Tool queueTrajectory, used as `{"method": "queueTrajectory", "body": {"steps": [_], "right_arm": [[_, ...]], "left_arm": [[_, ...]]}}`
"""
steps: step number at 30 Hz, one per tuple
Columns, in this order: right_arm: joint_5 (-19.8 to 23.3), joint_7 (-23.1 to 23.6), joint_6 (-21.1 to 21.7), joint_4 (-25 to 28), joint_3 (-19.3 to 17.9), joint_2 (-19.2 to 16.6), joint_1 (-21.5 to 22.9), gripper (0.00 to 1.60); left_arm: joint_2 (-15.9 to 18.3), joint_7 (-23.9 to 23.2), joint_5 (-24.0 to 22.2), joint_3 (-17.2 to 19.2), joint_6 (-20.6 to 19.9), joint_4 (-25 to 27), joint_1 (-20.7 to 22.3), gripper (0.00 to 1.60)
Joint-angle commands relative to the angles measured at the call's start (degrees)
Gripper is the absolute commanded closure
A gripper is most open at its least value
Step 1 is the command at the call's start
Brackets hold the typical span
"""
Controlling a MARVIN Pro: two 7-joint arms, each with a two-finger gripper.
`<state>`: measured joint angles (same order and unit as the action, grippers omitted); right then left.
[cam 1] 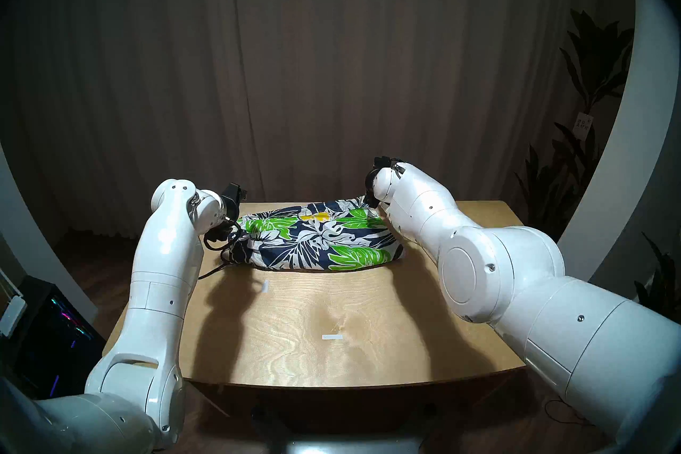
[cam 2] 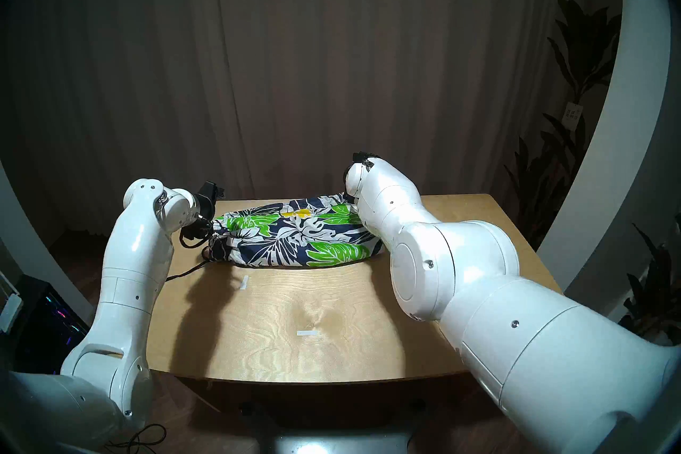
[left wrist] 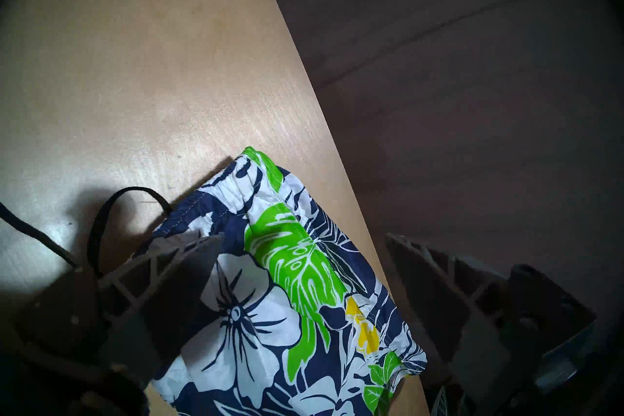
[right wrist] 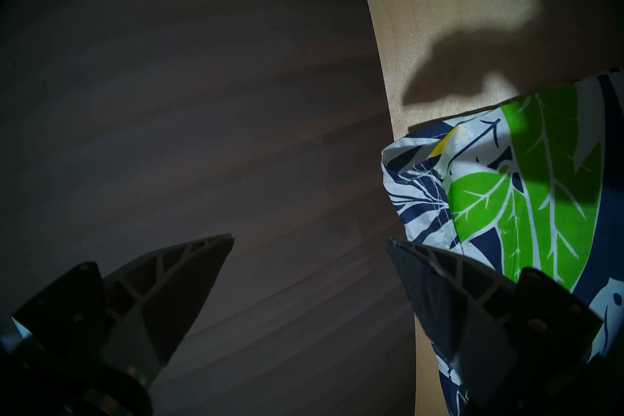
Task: Fold the pants in half lengthwise, then in half again, and set them down flat
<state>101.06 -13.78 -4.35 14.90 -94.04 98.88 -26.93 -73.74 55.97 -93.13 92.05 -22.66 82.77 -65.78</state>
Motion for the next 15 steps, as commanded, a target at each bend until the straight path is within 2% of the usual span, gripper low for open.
{"method": "queueTrajectory", "body": {"steps": [1, 6, 15], "right_arm": [[0.98, 1.26, 1.96, 2.42, -0.84, -0.60, 2.37, 0.00], [1.62, 1.65, 3.36, 3.43, -1.48, -1.19, 2.83, 0.00], [2.10, 0.91, 6.06, 3.05, -1.94, -2.29, -0.09, 0.00]], "left_arm": [[1.05, -0.86, -0.83, 1.72, -0.51, 6.74, -5.38, 0.00], [1.09, -1.42, -1.72, 2.95, -0.97, 9.77, -8.12, 0.00], [0.79, -2.28, -3.18, 4.66, -1.59, 14.54, -11.93, 0.00]]}}
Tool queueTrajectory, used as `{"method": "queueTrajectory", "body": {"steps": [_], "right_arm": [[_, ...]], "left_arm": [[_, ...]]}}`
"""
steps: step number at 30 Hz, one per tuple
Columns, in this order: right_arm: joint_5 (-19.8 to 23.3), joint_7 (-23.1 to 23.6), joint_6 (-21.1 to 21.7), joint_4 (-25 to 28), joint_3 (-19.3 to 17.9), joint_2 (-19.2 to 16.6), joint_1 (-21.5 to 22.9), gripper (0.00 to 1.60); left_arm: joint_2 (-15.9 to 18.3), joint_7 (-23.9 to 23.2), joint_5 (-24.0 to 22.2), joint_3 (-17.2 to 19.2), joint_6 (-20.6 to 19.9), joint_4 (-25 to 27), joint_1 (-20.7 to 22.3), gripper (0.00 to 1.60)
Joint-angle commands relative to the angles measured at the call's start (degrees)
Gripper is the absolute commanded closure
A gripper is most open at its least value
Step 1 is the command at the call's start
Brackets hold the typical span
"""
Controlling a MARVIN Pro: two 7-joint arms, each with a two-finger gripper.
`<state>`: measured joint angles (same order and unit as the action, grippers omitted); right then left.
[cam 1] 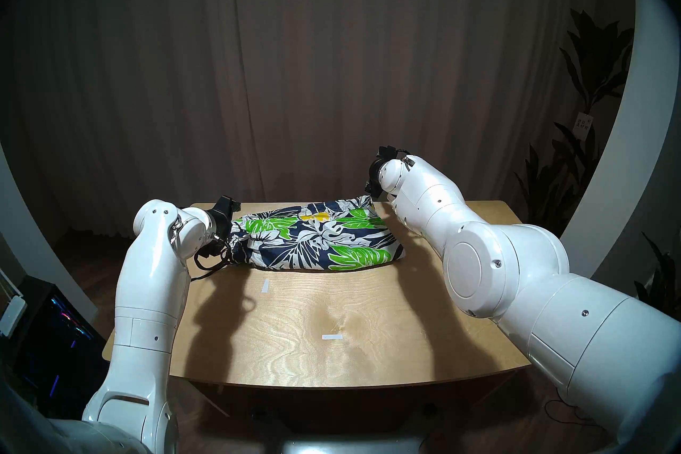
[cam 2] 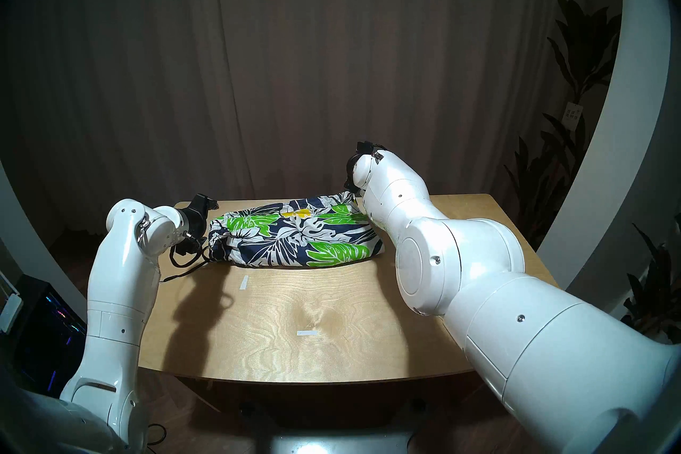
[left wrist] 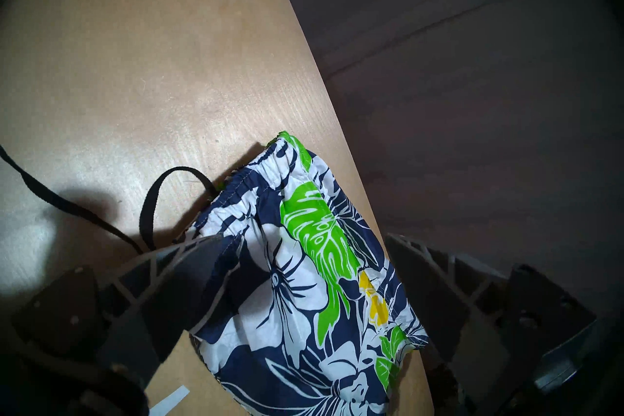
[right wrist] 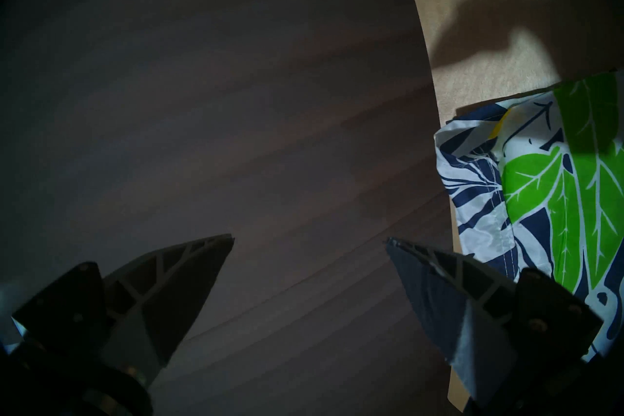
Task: Fold the pants in half lengthwise, then in half again, and set them down flat
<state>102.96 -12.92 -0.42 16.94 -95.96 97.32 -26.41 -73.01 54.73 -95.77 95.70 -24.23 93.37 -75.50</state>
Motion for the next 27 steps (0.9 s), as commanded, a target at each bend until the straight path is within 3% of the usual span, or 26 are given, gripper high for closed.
{"method": "queueTrajectory", "body": {"steps": [1, 15, 27], "right_arm": [[0.29, -0.03, 2.40, 0.94, -0.13, -0.90, -0.84, 0.00], [-0.18, 1.09, 5.27, 2.18, 0.44, -3.07, -2.32, 0.00], [-3.99, 2.51, 6.74, 2.79, 4.39, -4.73, -4.49, 0.00]], "left_arm": [[0.09, -1.09, -0.63, 1.15, -0.12, 4.30, -2.57, 0.00], [0.05, -1.81, -2.39, 3.01, -1.16, 7.59, -6.11, 0.00], [-0.04, -2.33, -3.80, 4.17, -2.01, 9.75, -8.56, 0.00]]}}
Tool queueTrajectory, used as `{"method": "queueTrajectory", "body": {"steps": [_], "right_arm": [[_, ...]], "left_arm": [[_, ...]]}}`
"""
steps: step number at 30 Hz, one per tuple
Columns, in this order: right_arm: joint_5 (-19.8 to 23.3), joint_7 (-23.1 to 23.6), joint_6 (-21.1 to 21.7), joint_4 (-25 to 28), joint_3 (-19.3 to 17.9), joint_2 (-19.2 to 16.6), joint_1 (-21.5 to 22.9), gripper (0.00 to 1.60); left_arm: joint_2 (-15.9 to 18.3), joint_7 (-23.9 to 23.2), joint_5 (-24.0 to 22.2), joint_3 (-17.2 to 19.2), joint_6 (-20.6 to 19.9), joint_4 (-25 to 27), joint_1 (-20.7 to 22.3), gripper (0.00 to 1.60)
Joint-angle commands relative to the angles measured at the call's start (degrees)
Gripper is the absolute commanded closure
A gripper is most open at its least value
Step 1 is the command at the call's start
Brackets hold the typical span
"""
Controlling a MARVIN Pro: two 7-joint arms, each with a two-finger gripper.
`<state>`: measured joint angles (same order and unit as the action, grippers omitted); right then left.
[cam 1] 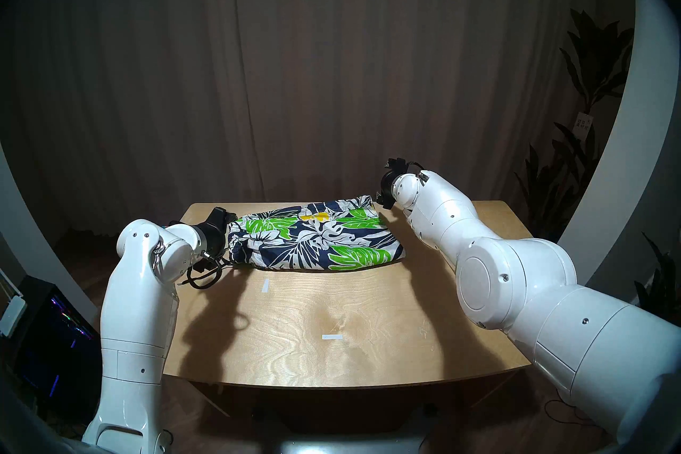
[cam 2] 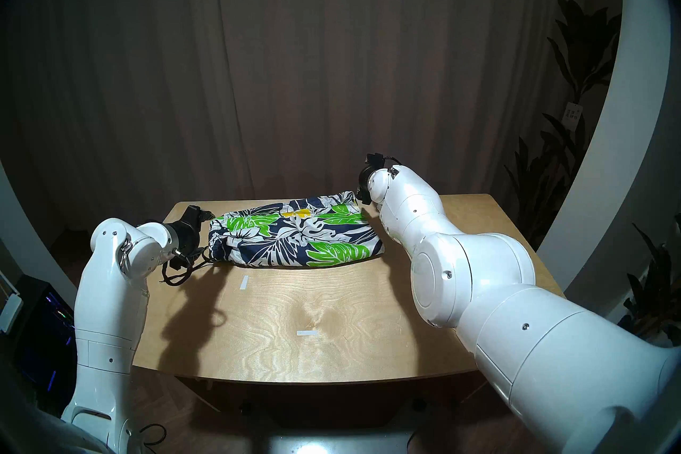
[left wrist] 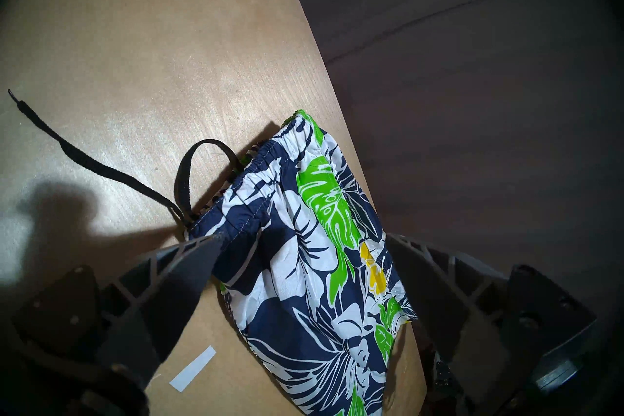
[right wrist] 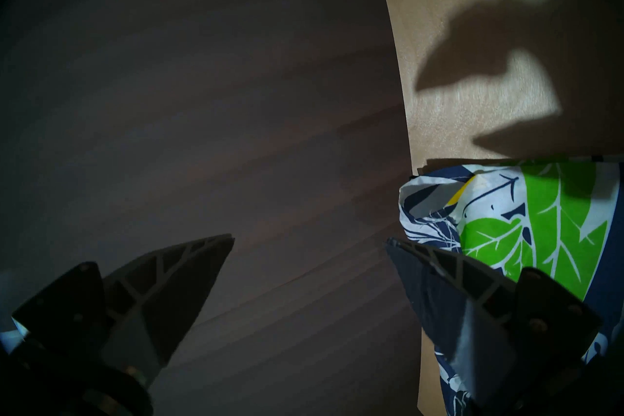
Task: Fold the pants in half lengthwise, then in half again, and set them down flat
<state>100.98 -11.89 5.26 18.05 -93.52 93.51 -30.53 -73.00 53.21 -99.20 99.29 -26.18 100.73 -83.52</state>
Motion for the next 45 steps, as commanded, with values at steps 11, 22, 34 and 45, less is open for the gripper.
{"method": "queueTrajectory", "body": {"steps": [11, 22, 34, 45], "right_arm": [[-6.62, 3.53, 1.55, 3.11, 6.32, -3.39, -1.34, 0.00], [-10.91, 5.80, 2.33, 4.83, 10.28, -6.15, -2.78, 0.00], [-15.05, 9.21, 3.46, 7.88, 14.11, -8.93, -4.49, 0.00], [-18.16, 12.95, 4.41, 12.01, 17.02, -11.35, -5.99, 0.00]], "left_arm": [[-0.26, -1.39, -1.76, 1.50, -0.69, 4.32, -1.77, 0.00], [-0.89, -1.43, -3.14, 2.28, -0.97, 5.56, -3.34, 0.00], [-2.22, -1.29, -4.26, 2.11, -1.55, 5.98, -6.44, 0.00], [-3.58, -1.47, -4.88, 2.40, -1.02, 4.82, -8.10, 0.00]]}}
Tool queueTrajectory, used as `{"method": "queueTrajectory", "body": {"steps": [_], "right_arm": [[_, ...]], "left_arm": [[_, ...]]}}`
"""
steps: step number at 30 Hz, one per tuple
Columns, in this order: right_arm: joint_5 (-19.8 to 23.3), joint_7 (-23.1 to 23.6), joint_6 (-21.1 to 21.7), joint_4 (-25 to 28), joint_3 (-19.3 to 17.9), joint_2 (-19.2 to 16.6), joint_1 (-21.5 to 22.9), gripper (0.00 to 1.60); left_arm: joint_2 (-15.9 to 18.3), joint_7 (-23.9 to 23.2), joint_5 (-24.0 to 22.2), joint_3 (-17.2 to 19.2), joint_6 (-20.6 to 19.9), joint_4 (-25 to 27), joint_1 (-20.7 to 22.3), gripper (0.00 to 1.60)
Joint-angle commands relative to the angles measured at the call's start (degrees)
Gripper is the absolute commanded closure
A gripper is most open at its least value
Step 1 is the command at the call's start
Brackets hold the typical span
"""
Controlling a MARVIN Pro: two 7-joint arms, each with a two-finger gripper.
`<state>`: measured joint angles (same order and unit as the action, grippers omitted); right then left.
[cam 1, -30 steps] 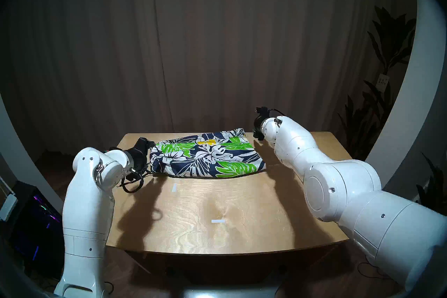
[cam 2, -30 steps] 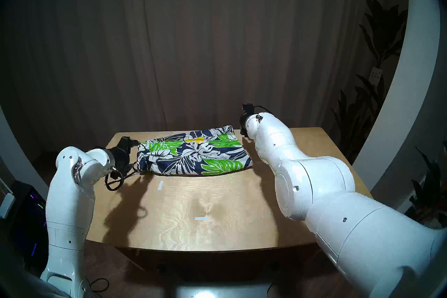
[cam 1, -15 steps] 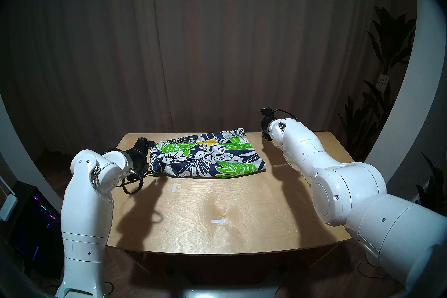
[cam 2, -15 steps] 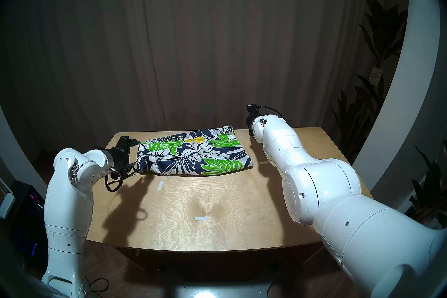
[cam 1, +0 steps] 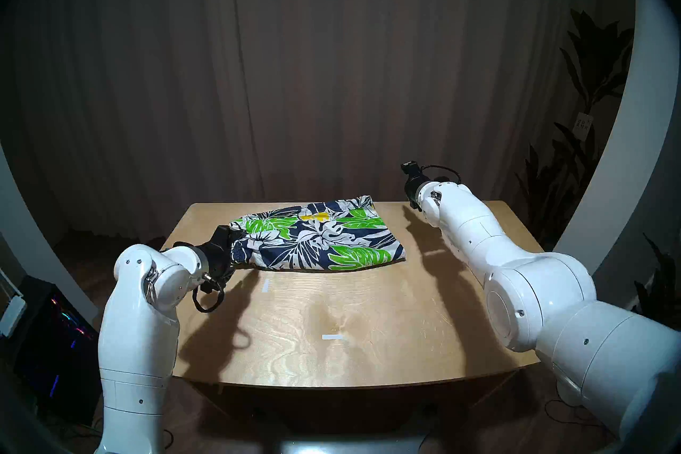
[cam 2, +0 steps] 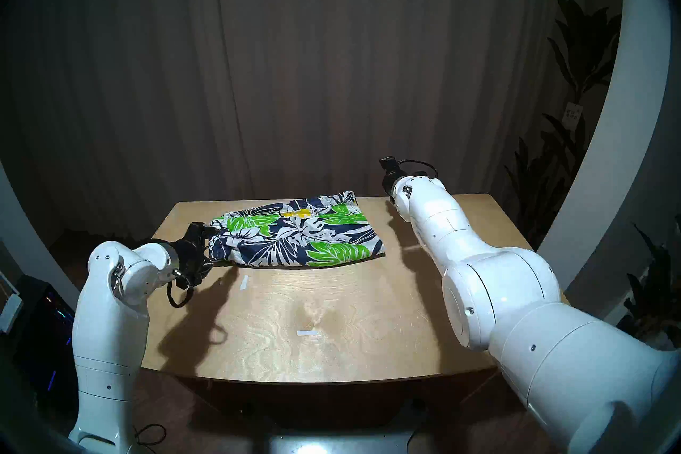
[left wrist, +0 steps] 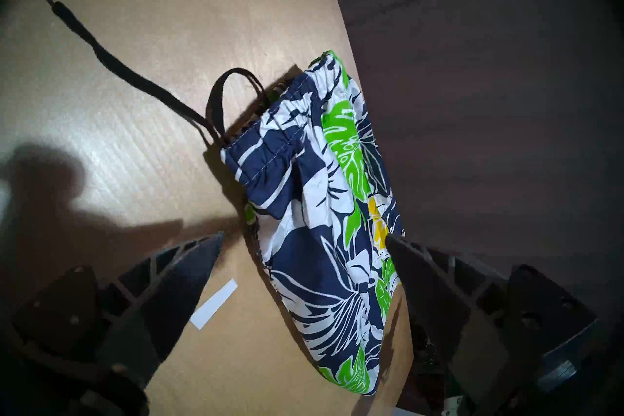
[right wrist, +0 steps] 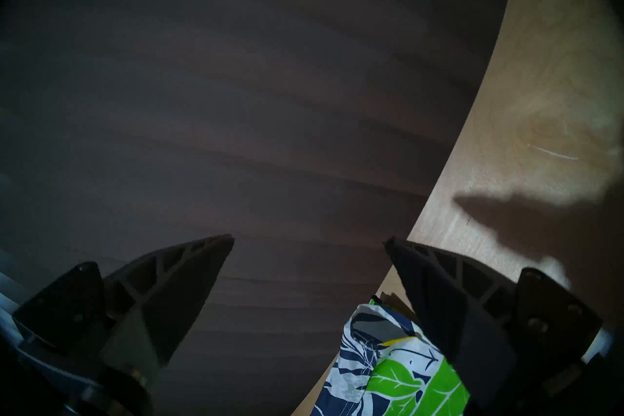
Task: Fold the pants in half lengthwise, then in half again, and set them down flat
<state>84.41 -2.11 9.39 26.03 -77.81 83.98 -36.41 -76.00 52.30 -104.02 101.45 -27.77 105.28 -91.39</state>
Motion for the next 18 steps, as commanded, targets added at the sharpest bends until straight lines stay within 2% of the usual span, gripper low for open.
{"method": "queueTrajectory", "body": {"steps": [1, 18], "right_arm": [[-1.84, 3.52, 0.37, 4.43, 1.54, -2.04, -0.26, 0.00], [-5.53, 9.07, 2.33, 12.08, 5.21, -5.68, -4.73, 0.00]], "left_arm": [[-0.70, -0.59, -0.07, 0.23, 0.64, 0.20, -0.26, 0.00], [-3.30, -3.25, -0.68, 0.60, 3.27, -2.06, 0.19, 0.00]]}}
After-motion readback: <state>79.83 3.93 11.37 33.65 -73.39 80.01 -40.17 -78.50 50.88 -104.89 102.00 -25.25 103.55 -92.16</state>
